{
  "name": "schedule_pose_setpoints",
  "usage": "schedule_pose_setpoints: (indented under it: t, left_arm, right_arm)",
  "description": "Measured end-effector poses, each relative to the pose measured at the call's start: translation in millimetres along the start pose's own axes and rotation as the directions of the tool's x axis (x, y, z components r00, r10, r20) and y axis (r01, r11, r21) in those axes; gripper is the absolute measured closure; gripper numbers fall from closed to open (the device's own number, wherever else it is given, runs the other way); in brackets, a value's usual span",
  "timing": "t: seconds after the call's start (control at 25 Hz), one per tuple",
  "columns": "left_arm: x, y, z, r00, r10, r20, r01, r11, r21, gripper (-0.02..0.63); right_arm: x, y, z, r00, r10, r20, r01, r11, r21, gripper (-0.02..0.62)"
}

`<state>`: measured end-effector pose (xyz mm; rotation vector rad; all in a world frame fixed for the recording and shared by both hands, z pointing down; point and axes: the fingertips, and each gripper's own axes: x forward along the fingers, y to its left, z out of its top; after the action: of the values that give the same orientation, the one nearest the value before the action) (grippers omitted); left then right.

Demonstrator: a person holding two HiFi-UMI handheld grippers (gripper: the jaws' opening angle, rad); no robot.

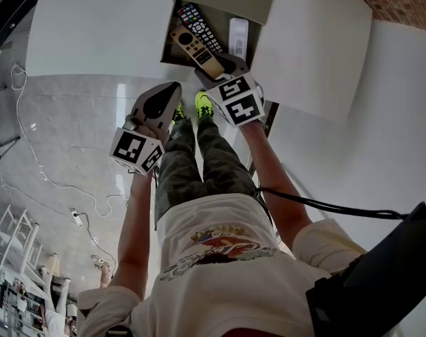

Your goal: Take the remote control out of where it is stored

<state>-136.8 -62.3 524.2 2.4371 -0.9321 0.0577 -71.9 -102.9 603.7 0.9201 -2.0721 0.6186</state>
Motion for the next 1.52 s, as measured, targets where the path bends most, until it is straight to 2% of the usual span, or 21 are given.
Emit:
schedule_pose_setpoints:
  t: [0.8,1.32,1.52]
  left_arm:
    - [-8.0,5.3,8.6,1.000,-0.014,0.007,0.014,1.000,0.018,0.600]
    - [-10.5,7.1,18.2,0.999,-0.027,0.023,0.026,0.999,0.043,0.600]
    - [-15.9,1.8,34.3,0.999,-0.028,0.036,0.026,0.998,0.059,0.600]
  right_arm:
    - [-6.7,-0.4,8.9,0.998,-0.047,0.049,0.043,0.995,0.087,0.385]
    - [-8.3,5.6,12.3,0.997,-0.059,0.055,0.054,0.994,0.094,0.385]
    - [-20.4,10.6,19.6,0.996,-0.064,0.063,0.057,0.993,0.102,0.385]
